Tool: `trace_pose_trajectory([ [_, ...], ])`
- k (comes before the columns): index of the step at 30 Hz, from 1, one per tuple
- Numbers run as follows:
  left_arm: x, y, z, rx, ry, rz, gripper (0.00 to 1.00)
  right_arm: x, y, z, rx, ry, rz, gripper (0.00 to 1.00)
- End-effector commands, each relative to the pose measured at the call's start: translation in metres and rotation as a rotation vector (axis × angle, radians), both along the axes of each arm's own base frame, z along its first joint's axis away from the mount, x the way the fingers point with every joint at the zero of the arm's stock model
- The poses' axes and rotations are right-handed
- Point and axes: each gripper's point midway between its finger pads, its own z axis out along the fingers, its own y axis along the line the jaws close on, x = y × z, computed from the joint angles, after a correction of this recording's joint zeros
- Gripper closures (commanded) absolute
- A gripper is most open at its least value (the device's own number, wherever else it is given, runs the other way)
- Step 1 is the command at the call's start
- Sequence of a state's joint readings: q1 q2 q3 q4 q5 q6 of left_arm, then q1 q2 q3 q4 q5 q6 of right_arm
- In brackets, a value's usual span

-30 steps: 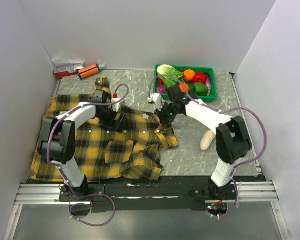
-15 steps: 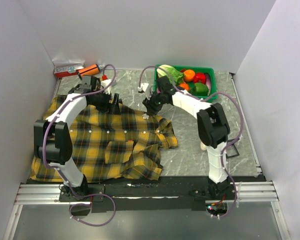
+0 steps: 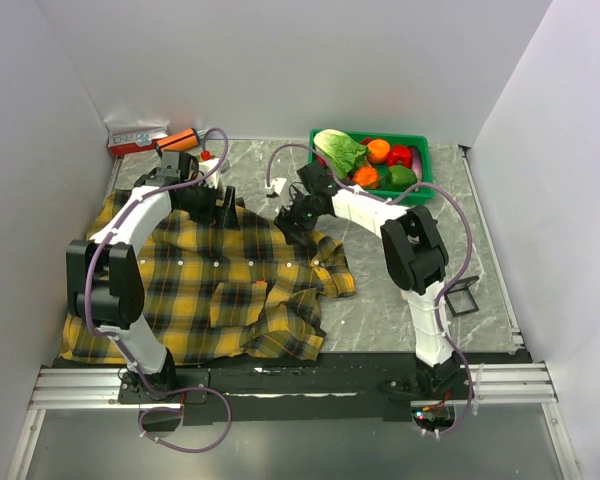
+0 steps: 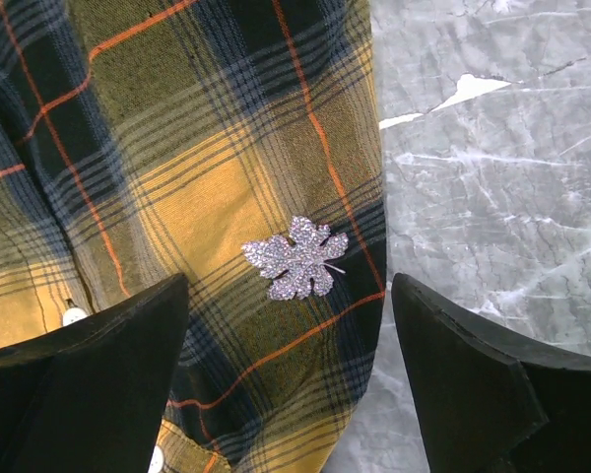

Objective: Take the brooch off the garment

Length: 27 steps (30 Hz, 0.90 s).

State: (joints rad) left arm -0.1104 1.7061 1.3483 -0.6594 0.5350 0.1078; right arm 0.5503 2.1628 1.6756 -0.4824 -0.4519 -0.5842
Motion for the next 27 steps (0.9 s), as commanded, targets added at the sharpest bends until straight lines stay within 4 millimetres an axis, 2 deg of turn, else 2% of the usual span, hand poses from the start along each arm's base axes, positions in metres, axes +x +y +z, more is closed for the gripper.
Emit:
trace_pose_trajectory([
  [1, 0.002, -0.004, 0.014, -0.033, -0.011, -0.003, 0.09, 0.016, 0.005, -0.003, -0.024, -0.051, -0.045, 0.12],
  [7, 0.0, -0.006, 0.015, -0.053, 0.0, 0.001, 0.09, 0.024, 0.007, -0.008, -0.046, -0.035, -0.089, 0.25],
  [14, 0.001, -0.008, 0.015, -0.065, 0.002, 0.01, 0.08, 0.009, 0.012, -0.012, -0.059, -0.024, 0.0, 0.24],
  [20, 0.006, -0.011, 0.023, -0.082, -0.015, 0.008, 0.09, 0.004, 0.017, -0.021, -0.114, -0.049, 0.017, 0.18],
  [23, 0.007, -0.011, 0.028, -0.083, -0.028, 0.01, 0.09, 0.01, 0.016, -0.025, -0.143, -0.075, -0.017, 0.22],
  [26, 0.006, -0.011, 0.031, -0.086, -0.034, 0.011, 0.09, 0.012, 0.014, -0.026, -0.149, -0.081, -0.033, 0.33],
  [27, 0.005, -0.011, 0.033, -0.088, -0.037, 0.008, 0.08, 0.012, 0.014, -0.026, -0.152, -0.083, -0.034, 0.4],
])
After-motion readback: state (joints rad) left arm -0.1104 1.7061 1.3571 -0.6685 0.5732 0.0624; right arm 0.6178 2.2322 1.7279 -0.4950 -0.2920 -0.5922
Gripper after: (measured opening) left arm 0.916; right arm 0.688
